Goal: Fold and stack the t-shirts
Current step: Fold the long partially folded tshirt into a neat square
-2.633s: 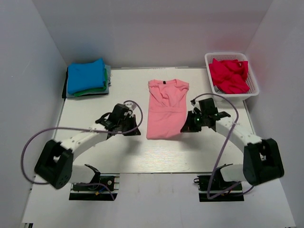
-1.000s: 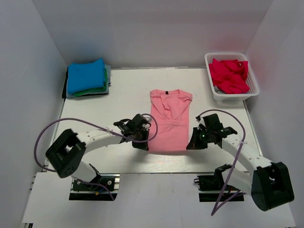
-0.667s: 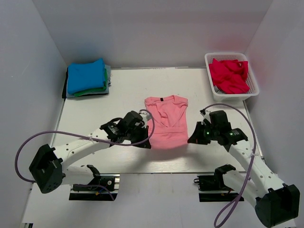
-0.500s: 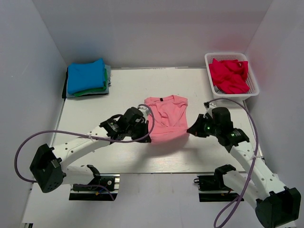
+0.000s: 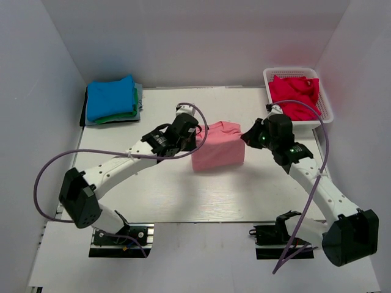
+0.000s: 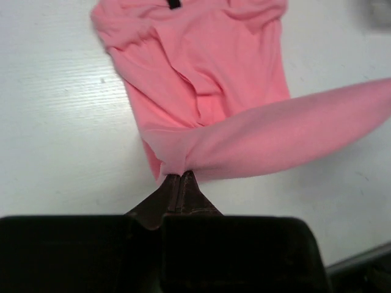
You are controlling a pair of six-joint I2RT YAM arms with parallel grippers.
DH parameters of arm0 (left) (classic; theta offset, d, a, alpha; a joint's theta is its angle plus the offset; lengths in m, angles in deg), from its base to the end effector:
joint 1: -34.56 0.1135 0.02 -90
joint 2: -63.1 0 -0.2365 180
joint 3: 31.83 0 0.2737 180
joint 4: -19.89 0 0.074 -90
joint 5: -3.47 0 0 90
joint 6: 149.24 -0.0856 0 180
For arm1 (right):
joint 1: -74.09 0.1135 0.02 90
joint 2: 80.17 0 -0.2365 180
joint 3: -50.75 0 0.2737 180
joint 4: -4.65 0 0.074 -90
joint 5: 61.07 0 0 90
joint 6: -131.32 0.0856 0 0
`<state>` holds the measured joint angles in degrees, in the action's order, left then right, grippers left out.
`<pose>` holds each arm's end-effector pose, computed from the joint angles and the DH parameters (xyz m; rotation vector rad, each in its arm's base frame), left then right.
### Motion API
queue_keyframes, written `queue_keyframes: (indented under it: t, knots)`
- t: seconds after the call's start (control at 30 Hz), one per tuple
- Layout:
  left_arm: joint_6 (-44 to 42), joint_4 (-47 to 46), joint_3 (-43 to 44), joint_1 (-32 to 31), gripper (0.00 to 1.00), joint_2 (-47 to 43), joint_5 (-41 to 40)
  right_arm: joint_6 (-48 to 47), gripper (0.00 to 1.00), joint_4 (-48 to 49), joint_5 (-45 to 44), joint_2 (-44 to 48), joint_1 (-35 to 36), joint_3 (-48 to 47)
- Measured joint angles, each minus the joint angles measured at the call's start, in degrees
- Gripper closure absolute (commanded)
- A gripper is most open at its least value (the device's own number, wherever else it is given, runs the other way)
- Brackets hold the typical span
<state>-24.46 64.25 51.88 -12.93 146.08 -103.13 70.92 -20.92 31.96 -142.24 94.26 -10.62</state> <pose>0.2733 -0.2619 0.2441 0.1128 2.3238 -0.3991 0.3044 0.1166 0.2485 0.1370 2.0769 0.5943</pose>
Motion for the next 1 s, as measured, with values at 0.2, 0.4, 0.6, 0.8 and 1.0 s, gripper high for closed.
queue_keyframes:
  t: [0.2, 0.4, 0.6, 0.8, 1.0]
  knots:
    - [0.20, 2.69, 7.67, 1.95, 1.00, 8.57, -6.23, -0.70, 1.00, 1.60, -1.81, -7.43, -0.28, -5.84]
    - [0.17, 3.30, 11.06, 4.85, 1.00, 13.79, -7.10, -1.49, 1.00, 2.56, -2.01, -16.87, -0.85, -12.15]
    - [0.17, 3.13, 14.73, 8.74, 1.00, 19.85, -6.25, -1.99, 1.00, 2.95, -0.22, -25.97, -1.90, -18.16]
    - [-0.13, 2.54, 20.02, 11.96, 0.96, 26.62, -5.01, -2.89, 1.00, 3.58, 1.95, -35.74, -2.97, -25.00]
    - [-1.46, 1.79, 26.08, 14.49, 0.30, 33.81, -3.76, -2.36, 0.72, 4.00, 2.99, -45.72, -4.72, -31.87]
